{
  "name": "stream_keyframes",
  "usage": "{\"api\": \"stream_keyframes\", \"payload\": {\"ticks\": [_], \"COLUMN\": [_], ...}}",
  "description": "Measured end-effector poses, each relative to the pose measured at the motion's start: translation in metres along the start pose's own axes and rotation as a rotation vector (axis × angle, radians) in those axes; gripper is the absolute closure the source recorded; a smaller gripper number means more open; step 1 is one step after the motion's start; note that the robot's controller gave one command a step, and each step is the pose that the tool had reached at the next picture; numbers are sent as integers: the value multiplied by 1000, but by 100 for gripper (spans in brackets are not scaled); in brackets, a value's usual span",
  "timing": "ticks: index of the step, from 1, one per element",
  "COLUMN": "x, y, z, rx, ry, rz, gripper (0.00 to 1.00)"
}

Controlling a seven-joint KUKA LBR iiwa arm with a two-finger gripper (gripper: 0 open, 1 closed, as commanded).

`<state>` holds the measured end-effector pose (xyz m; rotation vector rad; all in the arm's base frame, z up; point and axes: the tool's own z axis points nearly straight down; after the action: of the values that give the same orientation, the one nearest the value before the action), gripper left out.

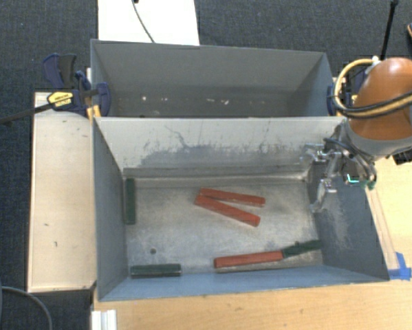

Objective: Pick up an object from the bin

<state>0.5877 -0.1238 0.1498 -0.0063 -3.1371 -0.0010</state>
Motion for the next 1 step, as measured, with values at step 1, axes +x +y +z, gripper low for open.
{"api": "stream_keyframes", "payload": {"ticks": [1], "x": [18], "y": [66], "z": [83], "rx": [-3], "ry": [0], "rz": [-172], "gripper": [0]}}
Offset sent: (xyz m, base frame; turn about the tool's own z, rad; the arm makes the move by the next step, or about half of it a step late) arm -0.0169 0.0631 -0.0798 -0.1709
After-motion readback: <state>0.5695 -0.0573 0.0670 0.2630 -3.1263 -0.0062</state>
